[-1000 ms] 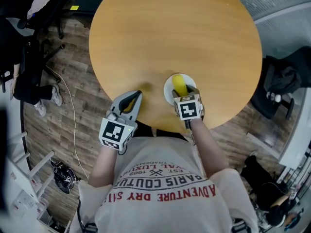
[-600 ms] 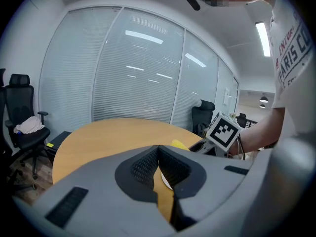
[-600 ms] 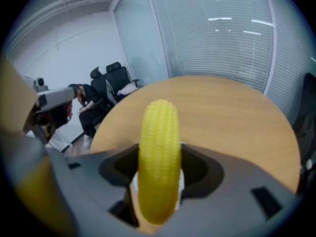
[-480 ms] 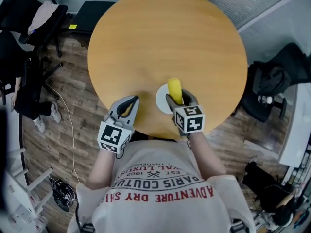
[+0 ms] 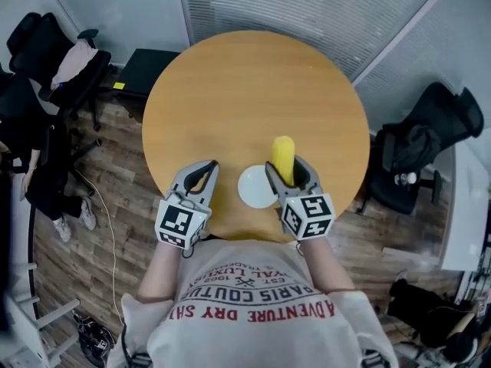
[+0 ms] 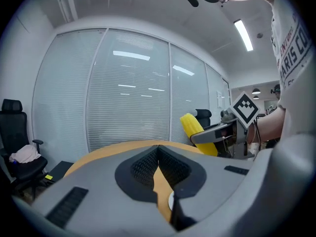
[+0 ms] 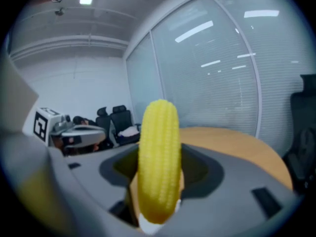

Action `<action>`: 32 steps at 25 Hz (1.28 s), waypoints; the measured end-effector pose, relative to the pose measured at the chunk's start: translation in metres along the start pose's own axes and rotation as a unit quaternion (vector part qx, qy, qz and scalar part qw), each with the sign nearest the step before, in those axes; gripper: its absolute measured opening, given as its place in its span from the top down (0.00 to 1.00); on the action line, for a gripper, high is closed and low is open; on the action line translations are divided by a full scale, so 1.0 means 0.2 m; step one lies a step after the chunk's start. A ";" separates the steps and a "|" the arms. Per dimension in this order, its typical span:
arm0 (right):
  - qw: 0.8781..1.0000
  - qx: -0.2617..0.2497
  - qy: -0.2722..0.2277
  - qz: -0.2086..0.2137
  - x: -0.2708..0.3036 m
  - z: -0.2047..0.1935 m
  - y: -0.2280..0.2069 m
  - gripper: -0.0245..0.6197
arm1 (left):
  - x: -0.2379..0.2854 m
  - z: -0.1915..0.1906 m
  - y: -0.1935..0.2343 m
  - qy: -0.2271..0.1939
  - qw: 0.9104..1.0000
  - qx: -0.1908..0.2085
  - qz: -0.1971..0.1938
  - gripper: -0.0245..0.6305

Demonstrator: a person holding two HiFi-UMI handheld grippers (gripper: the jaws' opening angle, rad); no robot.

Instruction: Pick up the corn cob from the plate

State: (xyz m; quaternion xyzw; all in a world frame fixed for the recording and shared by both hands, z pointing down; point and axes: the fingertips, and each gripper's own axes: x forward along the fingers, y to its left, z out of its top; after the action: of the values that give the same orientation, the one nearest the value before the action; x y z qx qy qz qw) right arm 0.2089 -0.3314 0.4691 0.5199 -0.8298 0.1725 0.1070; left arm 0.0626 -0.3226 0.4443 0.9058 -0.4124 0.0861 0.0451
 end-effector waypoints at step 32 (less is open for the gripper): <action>0.991 -0.070 -0.115 0.000 -0.25 0.29 -0.06 0.55 | 0.14 0.30 -0.15 -0.056 0.998 0.021 -0.009 0.91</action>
State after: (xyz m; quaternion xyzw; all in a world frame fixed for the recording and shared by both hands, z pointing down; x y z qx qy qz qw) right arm 0.2421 -0.3190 0.3999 0.5277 -0.8464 0.0535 0.0469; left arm 0.1098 -0.3330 0.3897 0.9136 -0.4043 0.0437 0.0034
